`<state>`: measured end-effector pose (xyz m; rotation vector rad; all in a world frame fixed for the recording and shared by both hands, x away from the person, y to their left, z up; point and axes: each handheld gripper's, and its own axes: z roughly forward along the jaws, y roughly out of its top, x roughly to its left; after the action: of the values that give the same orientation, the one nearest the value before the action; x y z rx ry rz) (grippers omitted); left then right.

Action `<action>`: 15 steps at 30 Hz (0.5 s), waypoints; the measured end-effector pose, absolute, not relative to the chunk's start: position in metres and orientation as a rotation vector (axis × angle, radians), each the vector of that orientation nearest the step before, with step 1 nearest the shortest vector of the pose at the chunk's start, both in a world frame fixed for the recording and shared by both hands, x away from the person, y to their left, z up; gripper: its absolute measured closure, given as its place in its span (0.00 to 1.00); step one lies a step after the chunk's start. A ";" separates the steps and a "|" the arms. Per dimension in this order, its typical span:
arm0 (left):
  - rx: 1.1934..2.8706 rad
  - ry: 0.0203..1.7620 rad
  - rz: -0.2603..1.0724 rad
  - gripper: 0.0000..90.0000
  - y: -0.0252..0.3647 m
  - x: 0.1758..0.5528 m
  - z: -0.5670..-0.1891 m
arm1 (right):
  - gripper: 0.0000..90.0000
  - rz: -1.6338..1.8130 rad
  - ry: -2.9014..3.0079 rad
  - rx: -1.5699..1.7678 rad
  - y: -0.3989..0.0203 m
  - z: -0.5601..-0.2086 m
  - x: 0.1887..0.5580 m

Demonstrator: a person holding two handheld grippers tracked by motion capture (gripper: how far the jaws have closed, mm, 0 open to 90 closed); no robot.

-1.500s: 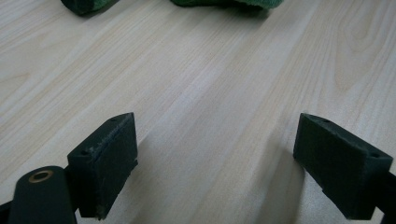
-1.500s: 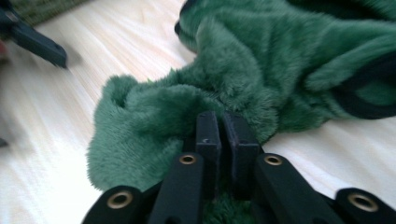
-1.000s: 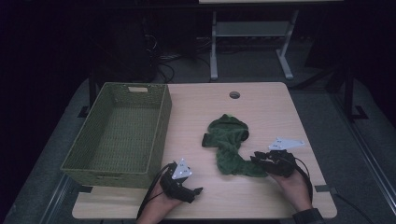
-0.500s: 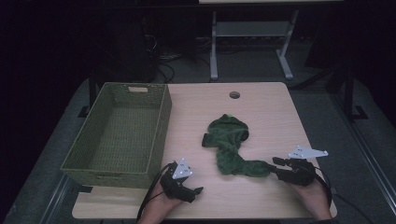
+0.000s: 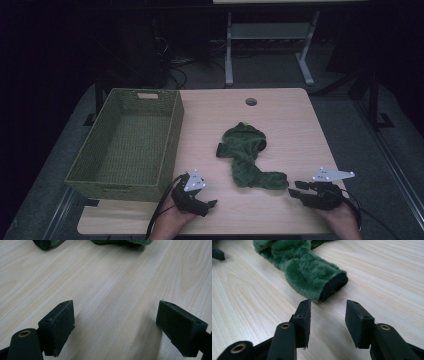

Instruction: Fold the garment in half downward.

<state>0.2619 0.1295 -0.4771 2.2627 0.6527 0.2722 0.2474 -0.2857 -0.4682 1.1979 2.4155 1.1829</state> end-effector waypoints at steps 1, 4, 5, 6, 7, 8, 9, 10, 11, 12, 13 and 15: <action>2.263 0.653 0.272 0.16 0.129 0.262 -0.477 | 0.63 1.189 2.420 1.200 -0.285 -0.469 0.248; 2.263 0.653 0.272 0.16 0.129 0.262 -0.477 | 0.65 1.208 2.434 1.182 -0.283 -0.469 0.249; 2.263 0.653 0.271 0.16 0.129 0.262 -0.477 | 0.65 1.212 2.437 1.173 -0.283 -0.470 0.250; 2.264 0.652 0.272 0.16 0.129 0.262 -0.477 | 0.66 1.216 2.444 1.169 -0.282 -0.470 0.251; 2.263 0.652 0.272 0.16 0.129 0.262 -0.477 | 0.66 1.216 2.447 1.170 -0.281 -0.471 0.251; 2.264 0.652 0.272 0.16 0.129 0.262 -0.477 | 0.67 1.215 2.453 1.172 -0.281 -0.472 0.252; 2.263 0.652 0.272 0.16 0.129 0.262 -0.477 | 0.68 1.212 2.454 1.175 -0.280 -0.472 0.253; 2.264 0.652 0.272 0.16 0.129 0.262 -0.477 | 0.69 1.211 2.457 1.182 -0.280 -0.473 0.253; 2.264 0.652 0.272 0.16 0.129 0.262 -0.477 | 0.70 1.215 2.457 1.184 -0.279 -0.473 0.254; 2.264 0.652 0.272 0.16 0.129 0.262 -0.477 | 0.71 1.221 2.459 1.182 -0.279 -0.473 0.255; 2.264 0.652 0.272 0.16 0.129 0.262 -0.477 | 0.72 1.217 2.462 1.186 -0.279 -0.474 0.256; 2.263 0.652 0.271 0.16 0.129 0.262 -0.477 | 0.78 1.221 2.462 1.197 -0.278 -0.474 0.258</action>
<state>0.2621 0.1294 -0.4771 2.2633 0.6521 0.2715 0.2583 -0.2780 -0.4743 1.1974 2.4620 1.2212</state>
